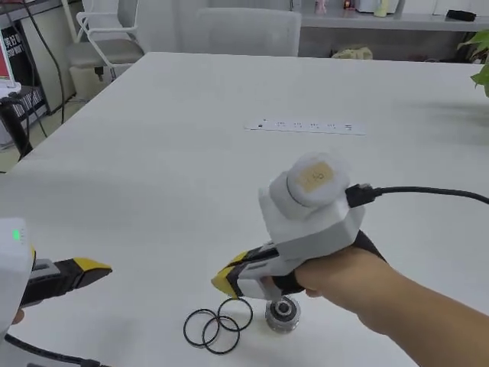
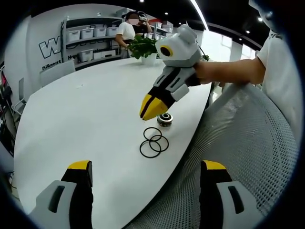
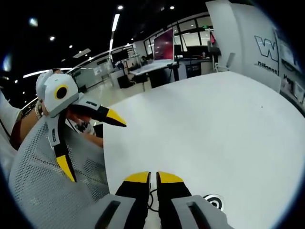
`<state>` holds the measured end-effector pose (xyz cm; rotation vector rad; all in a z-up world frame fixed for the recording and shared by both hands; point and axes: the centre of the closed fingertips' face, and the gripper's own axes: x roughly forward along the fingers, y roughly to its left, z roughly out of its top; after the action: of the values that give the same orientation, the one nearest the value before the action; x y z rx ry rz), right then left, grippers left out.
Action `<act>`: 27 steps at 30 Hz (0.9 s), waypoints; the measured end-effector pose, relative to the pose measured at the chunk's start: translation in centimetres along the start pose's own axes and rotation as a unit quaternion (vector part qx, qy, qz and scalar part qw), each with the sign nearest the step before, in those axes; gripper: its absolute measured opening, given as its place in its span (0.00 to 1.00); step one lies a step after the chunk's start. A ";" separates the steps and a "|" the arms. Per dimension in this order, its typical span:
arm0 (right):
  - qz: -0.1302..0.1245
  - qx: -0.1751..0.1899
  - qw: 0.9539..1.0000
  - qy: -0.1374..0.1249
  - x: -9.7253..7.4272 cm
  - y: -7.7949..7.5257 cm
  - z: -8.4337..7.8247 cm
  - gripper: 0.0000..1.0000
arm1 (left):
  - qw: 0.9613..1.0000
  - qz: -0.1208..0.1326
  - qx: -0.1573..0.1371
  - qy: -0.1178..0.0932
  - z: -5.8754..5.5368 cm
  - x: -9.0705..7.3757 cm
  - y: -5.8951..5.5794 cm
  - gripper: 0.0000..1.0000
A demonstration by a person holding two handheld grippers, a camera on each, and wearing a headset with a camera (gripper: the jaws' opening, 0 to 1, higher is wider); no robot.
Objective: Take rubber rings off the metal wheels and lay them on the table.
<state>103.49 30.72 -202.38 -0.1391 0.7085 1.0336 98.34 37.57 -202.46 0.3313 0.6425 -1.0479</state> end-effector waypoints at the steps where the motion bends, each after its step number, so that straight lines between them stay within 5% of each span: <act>1: -0.002 -0.001 1.000 -0.008 -0.3 -0.1 0.4 0.02 | 1.000 0.000 0.000 0.001 0.0 0.0 0.0 0.92; 12: -0.026 -0.004 0.998 -0.049 -2.6 -1.9 2.5 0.03 | 1.000 0.001 0.000 0.003 -0.1 0.0 0.1 0.92; 27: -0.072 -0.011 0.996 -0.042 -4.7 -5.6 1.1 0.03 | 1.000 0.000 -0.002 0.001 0.0 0.1 0.0 0.92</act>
<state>107.15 24.80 -199.87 -0.1624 0.6016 0.9038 98.36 37.55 -202.54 0.3289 0.6452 -1.0469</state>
